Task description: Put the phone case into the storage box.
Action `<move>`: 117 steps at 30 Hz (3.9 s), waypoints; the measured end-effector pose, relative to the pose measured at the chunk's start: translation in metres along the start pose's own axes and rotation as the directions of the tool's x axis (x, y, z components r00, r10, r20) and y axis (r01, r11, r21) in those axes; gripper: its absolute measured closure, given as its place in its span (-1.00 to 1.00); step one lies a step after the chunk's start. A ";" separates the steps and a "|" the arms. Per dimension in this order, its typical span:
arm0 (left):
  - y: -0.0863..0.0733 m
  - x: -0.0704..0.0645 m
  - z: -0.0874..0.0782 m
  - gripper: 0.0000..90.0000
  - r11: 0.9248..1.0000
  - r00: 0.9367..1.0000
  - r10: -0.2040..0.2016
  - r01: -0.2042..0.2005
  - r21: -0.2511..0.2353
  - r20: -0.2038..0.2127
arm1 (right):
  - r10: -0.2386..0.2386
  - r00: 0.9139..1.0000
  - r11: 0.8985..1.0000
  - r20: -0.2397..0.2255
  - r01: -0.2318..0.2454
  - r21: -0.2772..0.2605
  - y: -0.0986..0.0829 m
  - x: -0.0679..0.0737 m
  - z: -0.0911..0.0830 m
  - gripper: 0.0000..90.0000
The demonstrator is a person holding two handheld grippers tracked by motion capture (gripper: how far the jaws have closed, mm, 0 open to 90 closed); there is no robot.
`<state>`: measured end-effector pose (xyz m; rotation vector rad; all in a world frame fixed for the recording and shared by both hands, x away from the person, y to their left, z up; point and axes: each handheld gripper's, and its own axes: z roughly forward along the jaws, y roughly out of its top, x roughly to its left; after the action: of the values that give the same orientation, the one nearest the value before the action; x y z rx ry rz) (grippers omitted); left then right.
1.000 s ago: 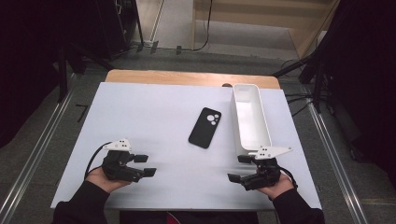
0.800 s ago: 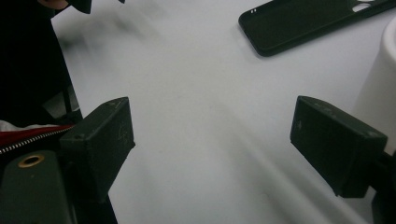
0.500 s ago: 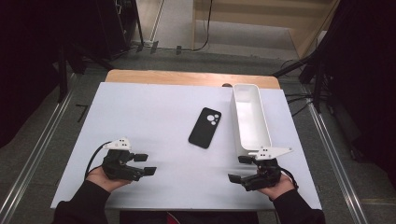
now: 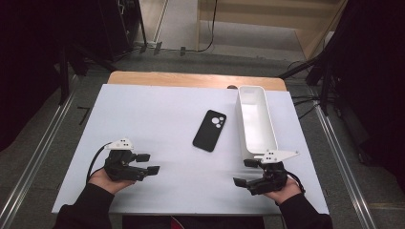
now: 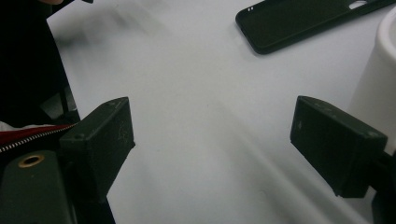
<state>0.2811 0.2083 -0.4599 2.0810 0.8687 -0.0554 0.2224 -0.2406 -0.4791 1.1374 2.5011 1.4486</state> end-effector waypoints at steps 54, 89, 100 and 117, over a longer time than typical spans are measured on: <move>0.071 0.007 0.050 -1.00 1.000 0.998 0.012 -0.012 0.005 -0.066 | 0.009 1.000 1.000 0.029 -0.009 0.007 -0.001 -0.001 0.000 -0.74; 0.119 0.003 0.096 -0.96 1.000 0.997 0.024 -0.023 0.019 -0.072 | 0.015 0.999 1.000 0.029 -0.015 -0.002 -0.002 -0.001 -0.001 -0.74; 0.131 -0.005 0.110 -0.96 0.999 0.996 0.028 -0.027 0.018 -0.083 | 0.016 0.999 1.000 0.034 -0.016 -0.003 -0.002 -0.001 -0.001 -0.74; 0.142 -0.013 0.135 -0.96 1.000 0.992 0.027 -0.026 0.010 -0.119 | 0.015 0.999 1.000 0.038 -0.015 -0.005 -0.002 -0.002 -0.001 -0.74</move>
<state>0.3914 0.0468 -0.4411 2.1207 0.9139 0.0804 0.2224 -0.2428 -0.4810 1.1743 2.4677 1.4220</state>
